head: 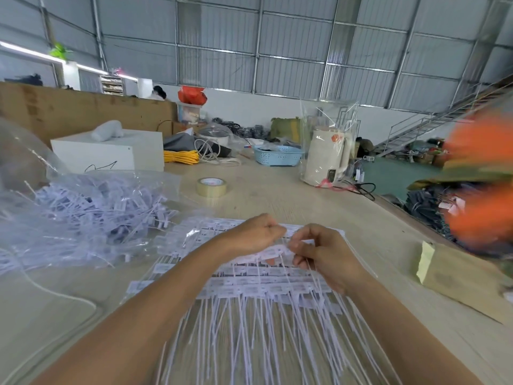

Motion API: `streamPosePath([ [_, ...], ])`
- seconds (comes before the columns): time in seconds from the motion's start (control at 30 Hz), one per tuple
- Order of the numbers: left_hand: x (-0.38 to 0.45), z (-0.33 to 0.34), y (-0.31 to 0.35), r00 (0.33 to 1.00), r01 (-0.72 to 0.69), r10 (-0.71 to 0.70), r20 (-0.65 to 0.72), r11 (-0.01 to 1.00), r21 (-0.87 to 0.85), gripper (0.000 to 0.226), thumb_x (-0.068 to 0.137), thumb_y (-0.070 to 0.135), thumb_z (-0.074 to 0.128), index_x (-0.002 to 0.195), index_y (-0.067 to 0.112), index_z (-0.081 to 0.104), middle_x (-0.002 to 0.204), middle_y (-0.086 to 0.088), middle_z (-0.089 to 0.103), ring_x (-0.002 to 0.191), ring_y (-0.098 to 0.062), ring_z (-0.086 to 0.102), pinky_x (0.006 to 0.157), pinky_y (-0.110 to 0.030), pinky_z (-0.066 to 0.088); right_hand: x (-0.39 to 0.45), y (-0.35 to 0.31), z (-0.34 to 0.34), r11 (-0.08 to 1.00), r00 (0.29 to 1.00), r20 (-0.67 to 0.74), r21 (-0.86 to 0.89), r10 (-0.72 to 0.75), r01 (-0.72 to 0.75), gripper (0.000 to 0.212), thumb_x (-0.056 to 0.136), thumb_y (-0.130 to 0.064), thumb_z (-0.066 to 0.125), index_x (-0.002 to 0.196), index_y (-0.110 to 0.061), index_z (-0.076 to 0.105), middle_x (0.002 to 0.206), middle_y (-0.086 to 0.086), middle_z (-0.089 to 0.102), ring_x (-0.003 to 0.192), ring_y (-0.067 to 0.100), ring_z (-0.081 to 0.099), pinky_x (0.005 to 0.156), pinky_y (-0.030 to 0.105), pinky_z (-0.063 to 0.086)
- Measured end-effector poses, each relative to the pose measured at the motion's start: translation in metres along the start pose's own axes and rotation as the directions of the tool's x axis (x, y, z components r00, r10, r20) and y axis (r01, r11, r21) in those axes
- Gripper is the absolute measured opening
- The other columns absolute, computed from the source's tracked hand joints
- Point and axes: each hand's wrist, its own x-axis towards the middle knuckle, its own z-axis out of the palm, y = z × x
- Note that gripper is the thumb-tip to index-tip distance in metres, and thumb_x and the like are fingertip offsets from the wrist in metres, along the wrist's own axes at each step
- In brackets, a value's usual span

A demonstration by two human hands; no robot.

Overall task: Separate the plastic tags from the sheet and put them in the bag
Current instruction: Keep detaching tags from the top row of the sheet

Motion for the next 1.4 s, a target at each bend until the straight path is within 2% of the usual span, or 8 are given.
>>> streamPosePath([
  [0.17, -0.004, -0.005, -0.003, 0.993, 0.034, -0.036, 0.110, 0.999, 0.019, 0.044, 0.097, 0.035, 0.049, 0.065, 0.007, 0.062, 0.058, -0.002, 0.060, 0.048, -0.007, 0.049, 0.055, -0.019, 0.039, 0.002, 0.003, -0.001, 1.000, 1.000, -0.004, -0.022, -0.018, 0.018, 0.009, 0.085, 0.004, 0.062, 0.093, -0.001, 0.062, 0.052, 0.002, 0.063, 0.046, 0.012, 0.061, 0.049, 0.018, 0.049],
  [0.3, -0.005, -0.004, -0.001, 0.998, 0.015, -0.014, 0.062, 1.000, -0.016, 0.040, 0.096, 0.033, 0.052, 0.067, 0.006, 0.059, 0.069, -0.015, 0.052, 0.065, -0.020, 0.042, 0.067, -0.028, 0.033, 0.000, 0.004, 0.001, 0.996, 0.998, 0.067, -0.091, -0.010, 0.016, 0.007, 0.084, 0.004, 0.063, 0.085, -0.002, 0.066, 0.059, 0.004, 0.066, 0.053, 0.013, 0.064, 0.053, 0.022, 0.054],
  [0.57, -0.004, -0.003, -0.002, 0.995, 0.086, -0.075, 0.062, 0.976, -0.201, 0.039, 0.092, 0.018, 0.057, 0.053, 0.016, 0.053, 0.041, 0.005, 0.045, 0.042, -0.009, 0.038, 0.046, -0.020, 0.027, -0.005, 0.001, 0.005, 0.983, 0.992, 0.015, -0.134, -0.125, 0.126, 0.015, 0.084, 0.008, 0.062, 0.073, -0.002, 0.063, 0.055, 0.003, 0.062, 0.051, 0.014, 0.064, 0.047, 0.024, 0.053],
  [0.73, -0.002, -0.003, -0.004, 0.971, 0.211, -0.159, 0.177, 0.918, -0.336, 0.033, 0.090, 0.015, 0.057, 0.057, 0.014, 0.053, 0.043, 0.004, 0.035, 0.036, -0.008, 0.030, 0.046, -0.022, 0.019, -0.005, -0.001, 0.009, 0.939, 0.971, -0.018, -0.258, -0.239, 0.227, 0.031, 0.082, 0.015, 0.059, 0.064, -0.009, 0.059, 0.053, -0.004, 0.060, 0.045, 0.011, 0.058, 0.041, 0.024, 0.051],
  [0.9, -0.001, -0.004, -0.003, 0.978, 0.175, -0.123, 0.168, 0.924, -0.339, 0.035, 0.088, 0.019, 0.057, 0.055, 0.016, 0.047, 0.044, 0.006, 0.031, 0.037, -0.009, 0.026, 0.045, -0.021, 0.019, -0.004, -0.003, 0.010, 0.970, 0.985, -0.028, -0.181, -0.172, 0.165, 0.018, 0.084, 0.006, 0.062, 0.070, -0.004, 0.060, 0.059, 0.010, 0.059, 0.048, 0.014, 0.059, 0.040, 0.023, 0.048],
  [1.2, -0.007, -0.016, 0.003, 0.984, 0.018, 0.041, 0.172, 0.945, -0.327, 0.044, 0.090, 0.017, 0.054, 0.046, 0.020, 0.045, 0.043, 0.007, 0.029, 0.038, -0.010, 0.023, 0.039, -0.016, 0.021, 0.002, -0.006, 0.000, 0.990, 0.987, -0.089, -0.054, -0.133, 0.128, 0.027, 0.083, 0.011, 0.056, 0.065, -0.010, 0.058, 0.048, 0.000, 0.054, 0.039, 0.007, 0.047, 0.036, 0.013, 0.030],
  [1.3, -0.009, -0.025, 0.006, 0.989, -0.047, 0.086, 0.122, 0.955, -0.293, 0.049, 0.093, 0.019, 0.052, 0.045, 0.023, 0.044, 0.041, 0.011, 0.035, 0.037, -0.006, 0.029, 0.041, -0.015, 0.027, 0.004, -0.015, -0.034, 0.974, 0.977, -0.215, 0.221, -0.008, 0.056, 0.025, 0.088, 0.011, 0.046, 0.073, -0.007, 0.055, 0.062, 0.004, 0.049, 0.041, 0.004, 0.045, 0.030, 0.013, 0.027],
  [1.4, -0.007, -0.022, 0.008, 0.993, -0.099, 0.108, 0.043, 0.980, -0.175, 0.043, 0.097, 0.015, 0.041, 0.058, 0.017, 0.058, 0.050, 0.010, 0.053, 0.047, -0.005, 0.043, 0.050, -0.018, 0.035, 0.004, -0.023, -0.044, 0.847, 0.997, -0.033, 0.530, 0.074, -0.045, 0.017, 0.091, 0.005, 0.042, 0.079, -0.005, 0.050, 0.065, 0.003, 0.043, 0.043, 0.003, 0.043, 0.029, 0.009, 0.031],
])
